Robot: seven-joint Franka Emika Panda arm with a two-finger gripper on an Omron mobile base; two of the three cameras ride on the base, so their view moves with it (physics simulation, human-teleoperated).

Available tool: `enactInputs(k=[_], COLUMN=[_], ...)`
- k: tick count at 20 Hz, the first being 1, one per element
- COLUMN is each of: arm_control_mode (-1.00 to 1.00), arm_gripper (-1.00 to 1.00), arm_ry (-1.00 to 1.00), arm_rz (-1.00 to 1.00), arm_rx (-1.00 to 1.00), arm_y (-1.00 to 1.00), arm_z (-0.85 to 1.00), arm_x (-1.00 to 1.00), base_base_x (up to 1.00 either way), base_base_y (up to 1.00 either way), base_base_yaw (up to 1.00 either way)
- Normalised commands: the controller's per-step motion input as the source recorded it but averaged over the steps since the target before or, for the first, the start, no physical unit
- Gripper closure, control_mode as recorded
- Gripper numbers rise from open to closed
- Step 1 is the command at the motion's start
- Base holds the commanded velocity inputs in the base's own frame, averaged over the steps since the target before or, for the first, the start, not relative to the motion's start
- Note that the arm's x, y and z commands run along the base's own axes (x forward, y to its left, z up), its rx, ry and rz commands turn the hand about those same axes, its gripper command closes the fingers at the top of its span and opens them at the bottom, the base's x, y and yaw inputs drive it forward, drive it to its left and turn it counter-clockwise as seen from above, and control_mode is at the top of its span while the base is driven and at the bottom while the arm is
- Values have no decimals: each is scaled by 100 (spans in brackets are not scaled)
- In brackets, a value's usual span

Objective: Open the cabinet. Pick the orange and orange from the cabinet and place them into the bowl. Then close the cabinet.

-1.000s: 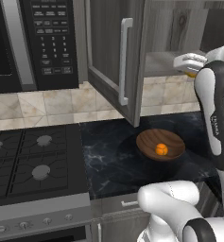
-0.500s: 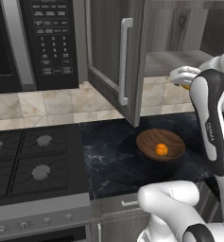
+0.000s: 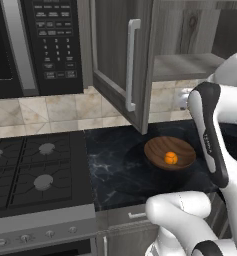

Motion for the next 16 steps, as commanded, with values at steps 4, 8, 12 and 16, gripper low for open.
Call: enactInputs(k=[4,8,12,16], arm_control_mode=[-100,-100,-100,-100], arm_gripper=[100,100,100,100], arm_ry=[10,3,1,0], arm_rz=[0,0,0,0], arm_rx=[-9,-6,-4,-1], arm_y=[0,0,0,0], arm_z=[-36,-23,-25,-33], arm_x=[13,22,25,22], base_base_x=[0,0,0,0], base_base_y=[0,0,0,0], base_base_yaw=[0,0,0,0])
